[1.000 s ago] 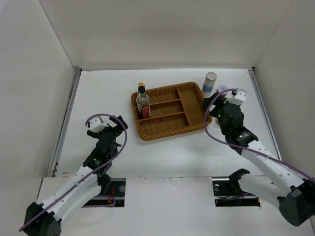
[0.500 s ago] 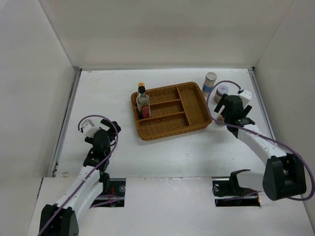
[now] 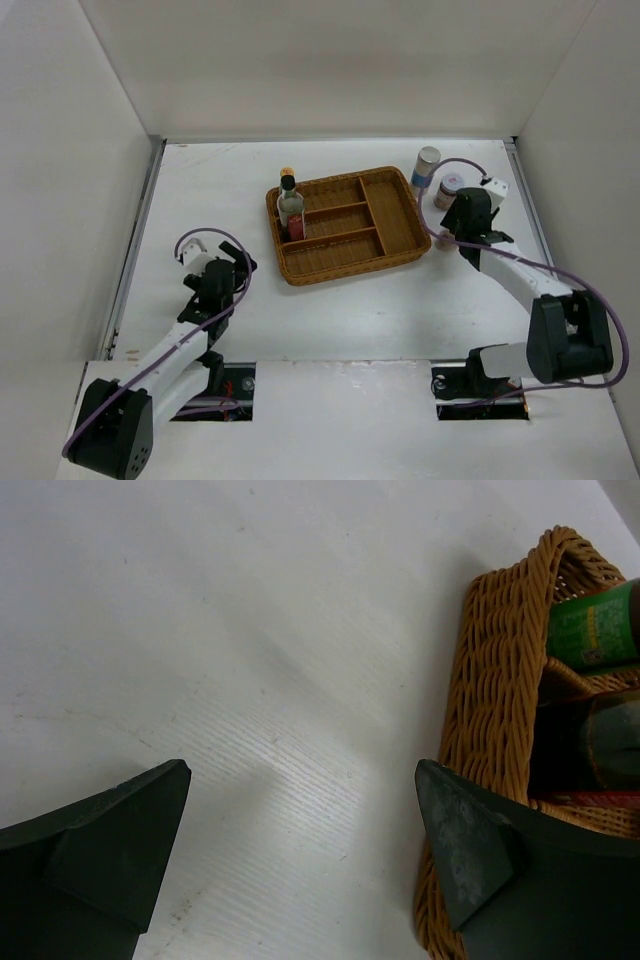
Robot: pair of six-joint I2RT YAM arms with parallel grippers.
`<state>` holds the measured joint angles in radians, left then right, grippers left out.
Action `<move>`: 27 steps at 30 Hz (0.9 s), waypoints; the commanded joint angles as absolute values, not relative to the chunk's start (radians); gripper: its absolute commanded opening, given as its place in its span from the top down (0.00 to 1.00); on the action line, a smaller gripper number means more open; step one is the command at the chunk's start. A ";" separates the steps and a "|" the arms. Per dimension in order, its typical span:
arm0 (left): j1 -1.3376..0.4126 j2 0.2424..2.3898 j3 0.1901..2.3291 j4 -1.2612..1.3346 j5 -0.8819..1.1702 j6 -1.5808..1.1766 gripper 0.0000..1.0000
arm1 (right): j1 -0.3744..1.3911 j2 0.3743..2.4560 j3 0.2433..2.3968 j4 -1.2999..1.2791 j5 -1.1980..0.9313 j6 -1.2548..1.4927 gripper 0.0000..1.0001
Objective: Organize the condiment bottles
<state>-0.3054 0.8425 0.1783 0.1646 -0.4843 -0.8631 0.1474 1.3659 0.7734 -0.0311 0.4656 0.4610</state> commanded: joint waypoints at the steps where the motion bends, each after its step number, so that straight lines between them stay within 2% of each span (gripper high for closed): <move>1: -0.314 0.827 0.238 0.178 -0.492 -0.867 0.00 | 0.189 1.191 0.778 0.029 0.537 0.427 0.57; 5: -0.285 0.787 0.236 0.155 -0.517 -0.876 0.00 | 0.338 1.033 0.798 -0.014 0.565 0.394 0.56; 9: -0.258 0.746 0.241 0.100 -0.555 -0.876 0.00 | 0.554 1.043 0.824 0.026 0.511 0.423 0.55; 16: -0.251 0.713 0.255 0.049 -0.560 -0.873 0.00 | 0.887 1.339 1.006 0.166 0.446 0.437 0.56; 21: -0.249 0.704 0.252 0.048 -0.552 -0.871 0.00 | 0.985 1.534 1.120 0.195 0.414 0.431 0.55; 27: -0.249 0.713 0.253 0.051 -0.540 -0.871 0.00 | 1.025 1.663 1.169 0.198 0.433 0.414 0.55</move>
